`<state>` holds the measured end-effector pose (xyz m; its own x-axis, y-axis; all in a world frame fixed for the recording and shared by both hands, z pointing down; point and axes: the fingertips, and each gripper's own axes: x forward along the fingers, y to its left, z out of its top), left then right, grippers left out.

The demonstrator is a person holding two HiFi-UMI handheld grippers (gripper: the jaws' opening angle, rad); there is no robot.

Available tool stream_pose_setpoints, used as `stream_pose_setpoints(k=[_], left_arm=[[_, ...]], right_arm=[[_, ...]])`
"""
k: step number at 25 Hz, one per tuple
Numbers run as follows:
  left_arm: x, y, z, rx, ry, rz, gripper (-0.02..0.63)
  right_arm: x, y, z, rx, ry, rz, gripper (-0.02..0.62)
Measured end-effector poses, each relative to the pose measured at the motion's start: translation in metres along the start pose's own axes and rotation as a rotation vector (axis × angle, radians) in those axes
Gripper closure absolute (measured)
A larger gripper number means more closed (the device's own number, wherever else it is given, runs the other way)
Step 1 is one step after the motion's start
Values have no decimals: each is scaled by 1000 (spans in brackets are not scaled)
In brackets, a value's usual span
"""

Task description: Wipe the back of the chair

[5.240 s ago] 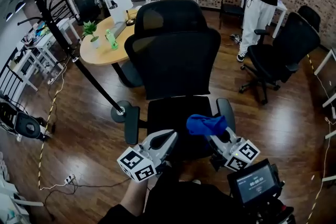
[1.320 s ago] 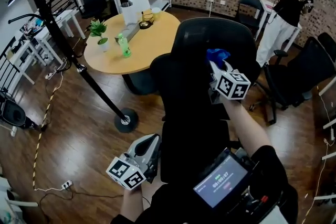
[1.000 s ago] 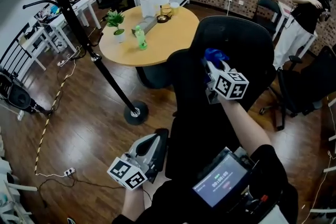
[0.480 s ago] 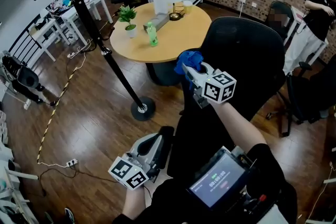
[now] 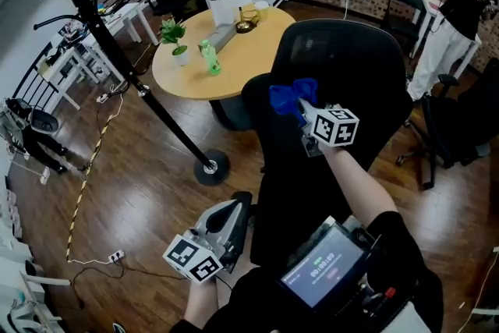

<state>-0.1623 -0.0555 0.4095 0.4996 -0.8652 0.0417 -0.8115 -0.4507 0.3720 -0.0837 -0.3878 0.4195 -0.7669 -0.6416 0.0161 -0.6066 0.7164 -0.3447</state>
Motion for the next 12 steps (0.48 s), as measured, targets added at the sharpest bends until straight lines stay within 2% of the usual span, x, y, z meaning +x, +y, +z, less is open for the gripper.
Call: stream_pose_setpoints(k=[7, 12], left_arm=[[51, -24, -6, 21, 58, -145, 600], [87, -54, -17, 27, 99, -252, 600]], right_arm=[[-76, -79, 25, 21, -86, -160, 540], [-157, -145, 46, 33, -143, -331, 540]])
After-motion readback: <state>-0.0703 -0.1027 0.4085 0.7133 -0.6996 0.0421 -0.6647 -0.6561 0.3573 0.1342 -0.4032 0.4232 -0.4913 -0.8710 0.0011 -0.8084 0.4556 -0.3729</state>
